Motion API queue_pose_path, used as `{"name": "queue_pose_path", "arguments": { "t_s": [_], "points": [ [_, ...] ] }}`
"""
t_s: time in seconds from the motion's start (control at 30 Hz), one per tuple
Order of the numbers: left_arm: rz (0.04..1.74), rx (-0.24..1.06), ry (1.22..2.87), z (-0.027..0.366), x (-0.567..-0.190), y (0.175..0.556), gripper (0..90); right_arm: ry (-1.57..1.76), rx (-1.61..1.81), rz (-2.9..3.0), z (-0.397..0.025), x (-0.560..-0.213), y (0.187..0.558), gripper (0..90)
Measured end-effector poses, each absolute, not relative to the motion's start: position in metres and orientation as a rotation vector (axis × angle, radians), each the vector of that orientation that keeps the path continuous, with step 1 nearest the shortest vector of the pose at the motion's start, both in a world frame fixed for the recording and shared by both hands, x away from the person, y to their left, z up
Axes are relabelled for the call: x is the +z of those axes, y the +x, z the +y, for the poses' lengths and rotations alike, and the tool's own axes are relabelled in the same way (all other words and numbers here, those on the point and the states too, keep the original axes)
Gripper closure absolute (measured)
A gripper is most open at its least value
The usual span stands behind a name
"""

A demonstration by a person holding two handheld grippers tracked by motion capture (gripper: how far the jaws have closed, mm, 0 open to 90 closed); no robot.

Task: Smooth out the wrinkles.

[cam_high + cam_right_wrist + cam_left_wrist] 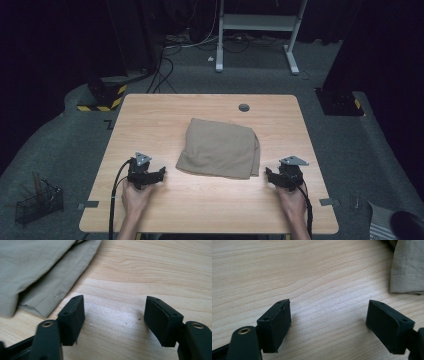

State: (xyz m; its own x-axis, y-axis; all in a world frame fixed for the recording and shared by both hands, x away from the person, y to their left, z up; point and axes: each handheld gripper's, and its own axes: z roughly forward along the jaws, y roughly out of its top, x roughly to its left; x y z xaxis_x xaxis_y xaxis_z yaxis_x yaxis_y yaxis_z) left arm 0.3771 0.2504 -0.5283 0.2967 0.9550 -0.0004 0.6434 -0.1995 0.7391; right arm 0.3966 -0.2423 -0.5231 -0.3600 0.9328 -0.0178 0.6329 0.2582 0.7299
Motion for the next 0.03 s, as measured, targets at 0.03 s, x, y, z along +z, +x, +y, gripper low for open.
{"name": "queue_pose_path", "arguments": {
  "t_s": [0.03],
  "points": [
    [1.425, 0.624, 1.93, 0.2502, -0.5284, 0.3769, 18.3, 1.425, 0.884, 2.083, -0.2425, -0.523, 0.3967, 30.6]
  ]
}}
